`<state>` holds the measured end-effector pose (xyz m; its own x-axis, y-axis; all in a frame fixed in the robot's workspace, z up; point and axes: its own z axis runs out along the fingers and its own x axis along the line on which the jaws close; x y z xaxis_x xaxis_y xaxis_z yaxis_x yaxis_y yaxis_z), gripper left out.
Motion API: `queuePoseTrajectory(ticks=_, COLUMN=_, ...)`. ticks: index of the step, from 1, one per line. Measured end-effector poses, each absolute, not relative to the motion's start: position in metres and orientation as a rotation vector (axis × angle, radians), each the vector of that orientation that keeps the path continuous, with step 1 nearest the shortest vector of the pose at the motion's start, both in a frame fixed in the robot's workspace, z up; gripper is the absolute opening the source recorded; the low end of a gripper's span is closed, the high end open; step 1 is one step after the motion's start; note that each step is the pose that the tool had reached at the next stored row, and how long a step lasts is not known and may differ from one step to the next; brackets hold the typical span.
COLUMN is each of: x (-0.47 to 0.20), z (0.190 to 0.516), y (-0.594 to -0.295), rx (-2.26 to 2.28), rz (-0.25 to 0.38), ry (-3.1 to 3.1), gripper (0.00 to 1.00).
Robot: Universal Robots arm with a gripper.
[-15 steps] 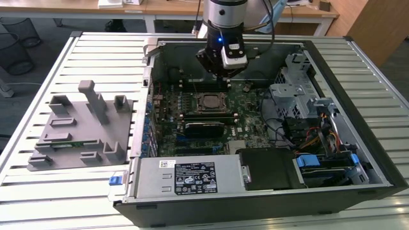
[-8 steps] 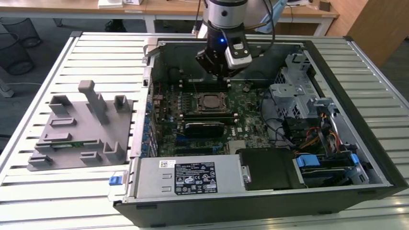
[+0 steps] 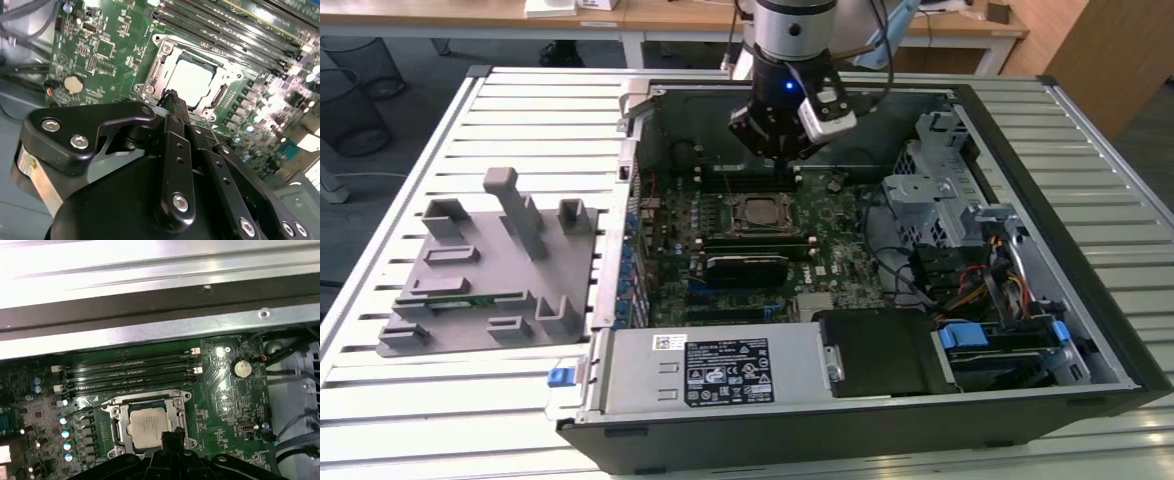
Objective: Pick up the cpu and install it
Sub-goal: 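Install the first cpu locking lever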
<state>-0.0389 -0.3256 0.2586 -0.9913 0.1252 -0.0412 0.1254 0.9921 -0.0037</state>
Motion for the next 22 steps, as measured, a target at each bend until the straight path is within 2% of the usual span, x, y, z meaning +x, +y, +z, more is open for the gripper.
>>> queuePoseTrajectory(ticks=22, x=-0.059, z=0.255, y=-0.326, rx=-0.106, rz=-0.025, ry=3.121, gripper=0.11)
